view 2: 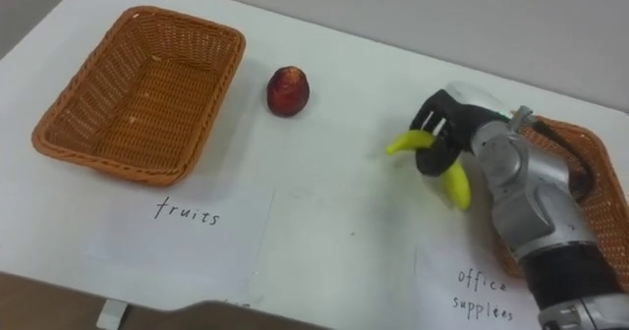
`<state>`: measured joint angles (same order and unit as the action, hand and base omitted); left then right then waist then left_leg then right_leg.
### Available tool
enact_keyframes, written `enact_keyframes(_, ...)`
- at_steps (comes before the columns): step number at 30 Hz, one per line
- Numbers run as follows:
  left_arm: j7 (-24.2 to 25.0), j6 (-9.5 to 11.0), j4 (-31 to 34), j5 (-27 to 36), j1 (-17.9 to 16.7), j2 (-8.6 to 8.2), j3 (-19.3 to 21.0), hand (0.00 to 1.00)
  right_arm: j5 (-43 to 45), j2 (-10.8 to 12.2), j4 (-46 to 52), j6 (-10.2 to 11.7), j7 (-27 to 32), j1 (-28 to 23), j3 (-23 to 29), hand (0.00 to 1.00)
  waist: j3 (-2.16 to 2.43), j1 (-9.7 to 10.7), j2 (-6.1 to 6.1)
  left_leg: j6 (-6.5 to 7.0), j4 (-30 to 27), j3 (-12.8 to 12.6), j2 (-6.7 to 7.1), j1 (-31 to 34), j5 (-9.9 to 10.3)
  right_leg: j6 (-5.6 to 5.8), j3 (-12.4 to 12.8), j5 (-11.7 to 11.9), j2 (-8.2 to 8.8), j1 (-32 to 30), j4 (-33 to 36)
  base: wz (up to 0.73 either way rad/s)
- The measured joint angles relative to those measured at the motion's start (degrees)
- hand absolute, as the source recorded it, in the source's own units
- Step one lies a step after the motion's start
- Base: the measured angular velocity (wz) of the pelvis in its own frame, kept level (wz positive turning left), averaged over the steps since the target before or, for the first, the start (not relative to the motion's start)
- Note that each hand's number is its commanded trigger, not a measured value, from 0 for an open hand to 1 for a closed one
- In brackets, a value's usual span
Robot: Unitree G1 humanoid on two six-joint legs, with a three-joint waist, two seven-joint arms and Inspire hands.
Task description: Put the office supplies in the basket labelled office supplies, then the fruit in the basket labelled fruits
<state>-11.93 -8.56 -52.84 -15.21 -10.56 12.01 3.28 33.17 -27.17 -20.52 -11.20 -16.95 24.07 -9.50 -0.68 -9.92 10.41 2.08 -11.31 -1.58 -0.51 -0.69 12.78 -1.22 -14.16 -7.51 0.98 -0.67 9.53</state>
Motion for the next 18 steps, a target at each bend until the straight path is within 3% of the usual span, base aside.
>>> enact_keyframes(9, 0.12, 0.79, -0.31, -0.67, -1.57, -0.13, 0.45, 0.0, -3.63, 0.01, 9.91, 1.13, 0.9, -0.31, 1.69, 1.0, 0.16, 0.41, -0.03, 0.0, 0.21, -0.1, 0.0, -1.88, 0.0, 0.0, 0.42, 0.0, -0.1, 1.7, 0.06, 0.0)
enact_keyframes(18, -0.39, 0.93, -2.33, -0.68, -2.9, 0.09, 1.04, 0.0, -11.64, -0.01, 10.72, 2.0, 2.78, -0.28, 3.92, 1.0, 0.51, 0.39, 0.27, 0.0, 0.61, 0.13, 0.05, -2.95, 0.0, 0.0, 0.26, 0.0, -0.09, 2.94, 0.38, 0.0)
